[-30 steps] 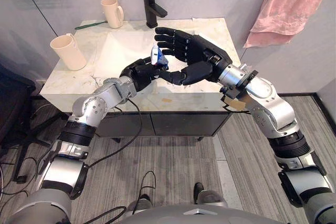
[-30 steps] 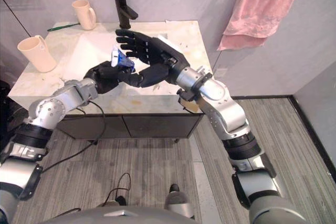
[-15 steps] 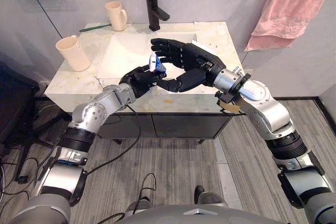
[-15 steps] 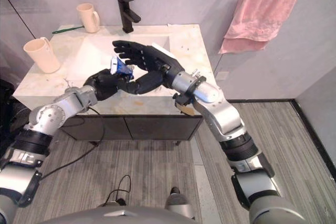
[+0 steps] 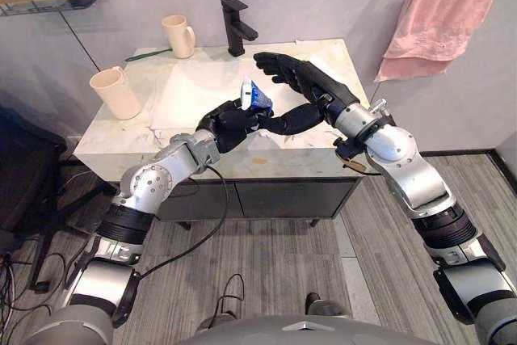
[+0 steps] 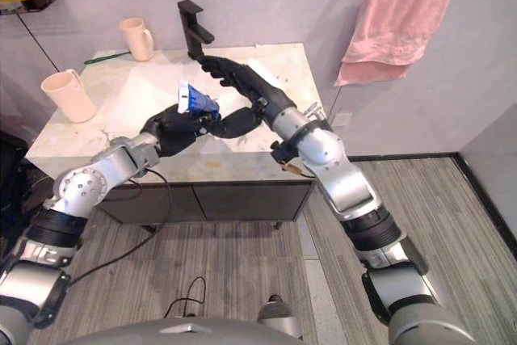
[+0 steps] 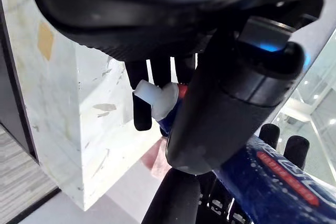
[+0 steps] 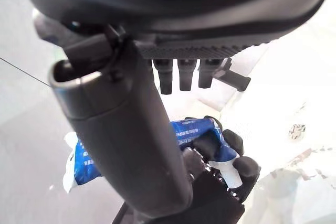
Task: Organize the bathroom.
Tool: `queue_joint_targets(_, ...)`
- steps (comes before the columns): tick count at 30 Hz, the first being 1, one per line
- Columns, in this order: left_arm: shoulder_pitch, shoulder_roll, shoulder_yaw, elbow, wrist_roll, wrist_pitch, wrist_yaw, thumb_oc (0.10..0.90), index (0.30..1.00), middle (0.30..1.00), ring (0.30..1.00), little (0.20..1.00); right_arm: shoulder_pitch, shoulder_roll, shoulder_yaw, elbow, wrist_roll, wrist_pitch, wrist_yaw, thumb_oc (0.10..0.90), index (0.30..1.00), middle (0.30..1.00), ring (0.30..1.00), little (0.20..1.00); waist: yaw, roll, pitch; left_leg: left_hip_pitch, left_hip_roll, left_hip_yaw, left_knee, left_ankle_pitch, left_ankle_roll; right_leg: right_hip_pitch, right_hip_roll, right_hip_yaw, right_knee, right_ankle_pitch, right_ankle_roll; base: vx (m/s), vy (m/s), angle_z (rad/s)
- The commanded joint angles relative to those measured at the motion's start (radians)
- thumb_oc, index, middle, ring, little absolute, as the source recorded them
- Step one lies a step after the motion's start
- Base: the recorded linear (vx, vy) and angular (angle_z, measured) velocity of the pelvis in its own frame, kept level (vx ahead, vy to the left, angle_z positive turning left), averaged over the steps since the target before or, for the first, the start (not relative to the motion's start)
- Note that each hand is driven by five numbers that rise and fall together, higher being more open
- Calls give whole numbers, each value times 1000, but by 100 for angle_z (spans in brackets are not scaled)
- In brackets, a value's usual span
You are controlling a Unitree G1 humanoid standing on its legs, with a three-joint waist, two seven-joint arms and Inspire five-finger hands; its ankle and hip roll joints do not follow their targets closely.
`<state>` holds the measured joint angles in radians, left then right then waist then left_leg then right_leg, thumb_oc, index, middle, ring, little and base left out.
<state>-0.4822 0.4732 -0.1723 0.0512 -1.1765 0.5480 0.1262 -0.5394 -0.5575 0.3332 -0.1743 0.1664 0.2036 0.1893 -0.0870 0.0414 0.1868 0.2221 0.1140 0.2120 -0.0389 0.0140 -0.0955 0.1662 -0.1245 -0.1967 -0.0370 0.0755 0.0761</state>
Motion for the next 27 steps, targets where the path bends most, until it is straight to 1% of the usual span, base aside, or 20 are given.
queue_joint_targets(1, -54, -25, 28, -46, -47, -90, -32, 400, 300, 300, 300, 300, -76, 0, -3, -92, 23, -100, -57, 800, 900, 900, 900, 900, 28, 22, -126, -12, 80, 42, 34, 0, -20, -43, -64, 44, 81, -92, 85, 0, 0, 0)
queue_joint_targets(7, -47, -11, 41, -43, -20, -75, -23, 400, 300, 300, 300, 300, -81, -1, 6, -86, 43, -78, -60, 800, 900, 900, 900, 900, 34, 22, -133, -8, 82, 42, 37, -1, -23, -36, -64, 40, 79, -95, 85, 25, 4, 0)
queue_joint_targets(9, -47, -4, 47, -38, 3, -71, -20, 400, 300, 300, 300, 300, -85, -3, 3, -87, 67, -67, -57, 800, 900, 900, 900, 900, 35, 20, -137, -8, 82, 40, 38, -2, -23, -36, -64, 41, 82, -97, 84, 36, -4, 0)
queue_joint_targets(11, -47, 12, 62, -27, 101, -91, -8, 400, 300, 300, 300, 300, -82, -5, -6, -92, 100, -46, -44, 800, 900, 900, 900, 900, 37, 18, -139, -9, 81, 35, 41, -2, -23, -36, -63, 43, 88, -101, 83, 0, 0, 0)
queue_joint_targets(13, -49, 24, 73, -11, 127, -110, -11, 400, 300, 300, 300, 300, -85, -4, -6, -90, 108, -38, -35, 800, 900, 900, 900, 900, 39, 17, -139, -10, 81, 30, 43, -3, -23, -37, -62, 44, 91, -104, 82, 0, 0, 0)
queue_joint_targets(14, -50, 29, 78, -9, 171, -117, -8, 400, 300, 300, 300, 300, -86, -3, -3, -88, 112, -35, -33, 800, 900, 900, 900, 900, 40, 17, -139, -10, 81, 28, 44, -3, -24, -37, -62, 44, 92, -105, 81, 31, -9, -1)
queue_joint_targets(19, -67, 63, 96, 23, 216, -102, -14, 400, 300, 300, 300, 300, -90, -2, -2, -84, 112, -20, -22, 800, 900, 900, 900, 900, 43, 18, -144, -5, 86, 24, 36, 1, -26, -35, -59, 43, 92, -106, 80, 12, -3, 0)
queue_joint_targets(20, -69, 90, 109, 38, 306, -100, -24, 400, 300, 300, 300, 300, -89, -7, -6, -87, 123, -11, -16, 800, 900, 900, 900, 900, 45, 19, -144, -4, 87, 22, 38, 0, -26, -34, -58, 43, 93, -108, 80, 0, 0, 0)
queue_joint_targets(25, -78, 126, 129, 87, 291, -99, -44, 400, 300, 300, 300, 300, -91, -13, -18, -90, 142, 2, -14, 800, 900, 900, 900, 900, 45, 23, -143, -4, 88, 18, 39, 1, -27, -34, -58, 42, 98, -111, 78, 0, 0, 0)
queue_joint_targets(27, -77, 130, 136, 95, 292, -89, -53, 400, 300, 300, 300, 300, -89, -9, -25, -87, 143, 3, -5, 800, 900, 900, 900, 900, 44, 26, -144, -2, 87, 17, 38, 1, -26, -32, -58, 43, 99, -111, 78, 32, -1, 0)
